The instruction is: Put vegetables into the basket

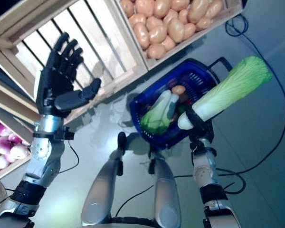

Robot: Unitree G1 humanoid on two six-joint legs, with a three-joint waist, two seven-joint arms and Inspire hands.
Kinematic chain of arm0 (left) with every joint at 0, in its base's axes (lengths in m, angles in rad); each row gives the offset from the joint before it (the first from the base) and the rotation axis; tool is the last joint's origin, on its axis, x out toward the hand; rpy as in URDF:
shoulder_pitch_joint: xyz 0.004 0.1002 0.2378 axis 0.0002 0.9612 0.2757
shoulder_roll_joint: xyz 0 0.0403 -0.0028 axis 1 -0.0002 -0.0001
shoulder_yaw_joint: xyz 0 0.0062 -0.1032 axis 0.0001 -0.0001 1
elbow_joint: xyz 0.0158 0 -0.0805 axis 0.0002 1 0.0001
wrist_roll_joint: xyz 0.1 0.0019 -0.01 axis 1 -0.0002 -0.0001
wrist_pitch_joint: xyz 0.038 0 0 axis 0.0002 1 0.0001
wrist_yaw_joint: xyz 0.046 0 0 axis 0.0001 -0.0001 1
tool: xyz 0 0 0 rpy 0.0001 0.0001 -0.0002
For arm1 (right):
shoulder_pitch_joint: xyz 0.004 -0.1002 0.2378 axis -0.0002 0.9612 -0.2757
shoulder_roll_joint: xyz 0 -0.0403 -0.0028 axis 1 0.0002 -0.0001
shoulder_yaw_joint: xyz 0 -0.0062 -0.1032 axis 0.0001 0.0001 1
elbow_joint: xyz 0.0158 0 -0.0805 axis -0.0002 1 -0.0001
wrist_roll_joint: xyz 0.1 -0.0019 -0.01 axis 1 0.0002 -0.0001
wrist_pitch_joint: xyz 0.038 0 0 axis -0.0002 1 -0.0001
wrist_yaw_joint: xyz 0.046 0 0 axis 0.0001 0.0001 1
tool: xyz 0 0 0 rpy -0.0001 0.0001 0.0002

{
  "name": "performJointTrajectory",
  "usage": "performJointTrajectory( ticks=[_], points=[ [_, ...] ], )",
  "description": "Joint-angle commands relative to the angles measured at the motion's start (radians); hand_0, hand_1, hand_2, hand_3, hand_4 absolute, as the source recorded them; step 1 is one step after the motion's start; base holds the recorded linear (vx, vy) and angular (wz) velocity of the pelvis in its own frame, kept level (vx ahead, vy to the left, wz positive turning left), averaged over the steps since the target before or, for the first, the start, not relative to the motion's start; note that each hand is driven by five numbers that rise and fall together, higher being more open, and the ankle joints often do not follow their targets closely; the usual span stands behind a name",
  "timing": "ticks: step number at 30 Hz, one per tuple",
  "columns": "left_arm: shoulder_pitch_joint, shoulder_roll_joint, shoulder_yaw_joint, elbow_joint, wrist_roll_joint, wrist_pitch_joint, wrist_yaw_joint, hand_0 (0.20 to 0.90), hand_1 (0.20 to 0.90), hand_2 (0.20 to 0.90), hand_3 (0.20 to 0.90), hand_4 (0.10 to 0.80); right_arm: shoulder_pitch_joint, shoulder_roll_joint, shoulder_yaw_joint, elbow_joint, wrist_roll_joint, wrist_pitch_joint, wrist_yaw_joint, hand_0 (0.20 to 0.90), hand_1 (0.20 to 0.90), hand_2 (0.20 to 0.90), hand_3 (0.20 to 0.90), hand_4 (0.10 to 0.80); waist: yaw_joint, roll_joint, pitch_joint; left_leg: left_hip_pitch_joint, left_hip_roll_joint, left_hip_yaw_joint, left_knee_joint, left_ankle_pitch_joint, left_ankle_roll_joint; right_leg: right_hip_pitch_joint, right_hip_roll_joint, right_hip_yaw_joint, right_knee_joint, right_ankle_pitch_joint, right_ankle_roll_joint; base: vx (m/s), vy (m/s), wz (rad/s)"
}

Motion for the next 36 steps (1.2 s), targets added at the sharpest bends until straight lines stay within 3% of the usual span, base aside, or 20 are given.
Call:
performJointTrajectory(
  ticks=[1, 7, 10, 18, 26, 30, 31, 36],
  points=[
    [-0.118, -0.013, 0.053, -0.13, 0.085, -0.146, 0.058, 0.9, 0.9, 0.9, 0.9, 0.8, -0.103, -0.059, -0.04, -0.031, 0.092, -0.04, 0.019, 0.3, 0.3, 0.3, 0.3, 0.4, 0.015, 0.01, -0.002, -0.129, -0.027, -0.006, 0.128, -0.083, -0.008, -0.063, -0.017, 0.013, 0.044, 0.014, 0.019, -0.02, 0.02, 0.09],
    [-0.169, -0.043, 0.039, -0.133, 0.07, -0.153, 0.044, 0.9, 0.9, 0.9, 0.9, 0.8, -0.217, -0.066, -0.032, 0.1, 0.188, 0.084, 0.037, 0.3, 0.3, 0.3, 0.3, 0.4, 0.031, 0.038, -0.002, -0.264, -0.054, -0.033, 0.192, -0.079, 0.005, -0.202, -0.019, 0.039, 0.123, 0.021, 0.01, 0.007, 0.044, 0.09],
    [-0.176, -0.048, 0.03, -0.137, 0.061, -0.142, 0.049, 0.9, 0.9, 0.9, 0.9, 0.8, -0.265, -0.061, -0.031, 0.14, 0.251, 0.1, 0.034, 0.3, 0.3, 0.3, 0.3, 0.4, 0.038, 0.044, -0.002, -0.306, -0.061, -0.035, 0.209, -0.078, 0.013, -0.243, -0.011, 0.048, 0.148, 0.024, 0.007, 0.019, 0.018, 0.04],
    [-0.214, -0.055, 0.002, -0.119, 0.086, -0.139, 0.083, 0.9, 0.9, 0.9, 0.9, 0.8, -0.381, -0.057, -0.007, 0.188, 0.232, 0.154, -0.007, 0.3, 0.3, 0.3, 0.3, 0.4, 0.046, 0.069, -0.002, -0.399, -0.074, -0.03, 0.254, -0.077, 0.012, -0.334, -0.007, 0.053, 0.203, 0.022, 0.002, 0.034, 0.0, 0.08],
    [-0.232, -0.07, -0.011, -0.103, 0.082, -0.138, 0.136, 0.9, 0.9, 0.9, 0.9, 0.8, -0.475, -0.037, 0.068, 0.259, 0.154, 0.314, -0.116, 0.3, 0.3, 0.3, 0.3, 0.4, 0.054, 0.105, -0.002, -0.472, -0.078, -0.025, 0.288, -0.075, -0.003, -0.407, -0.017, 0.053, 0.234, 0.024, 0.0, 0.014, 0.034, 0.05],
    [-0.236, -0.072, -0.013, -0.111, 0.084, -0.124, 0.146, 0.9, 0.9, 0.9, 0.9, 0.8, -0.493, -0.034, 0.079, 0.295, 0.125, 0.336, -0.157, 0.3, 0.3, 0.3, 0.3, 0.4, 0.06, 0.114, -0.002, -0.472, -0.077, -0.022, 0.281, -0.071, -0.002, -0.41, -0.019, 0.05, 0.232, 0.026, 0.001, 0.0, 0.0, 0.0],
    [-0.237, -0.07, -0.014, -0.111, 0.083, -0.124, 0.147, 0.9, 0.9, 0.9, 0.9, 0.8, -0.495, -0.036, 0.078, 0.3, 0.132, 0.34, -0.161, 0.9, 0.9, 0.9, 0.9, 0.8, 0.061, 0.114, -0.002, -0.471, -0.077, -0.022, 0.281, -0.071, -0.002, -0.409, -0.019, 0.048, 0.23, 0.027, 0.001, 0.0, 0.0, 0.0],
    [-0.236, -0.062, -0.014, -0.11, 0.062, -0.126, 0.141, 0.9, 0.9, 0.9, 0.9, 0.8, -0.51, -0.046, 0.068, 0.378, 0.162, 0.361, -0.217, 0.9, 0.9, 0.9, 0.9, 0.8, 0.067, 0.119, -0.002, -0.462, -0.081, -0.022, 0.274, -0.066, -0.003, -0.4, -0.014, 0.045, 0.223, 0.032, 0.002, 0.0, 0.0, 0.0]
  ],
)
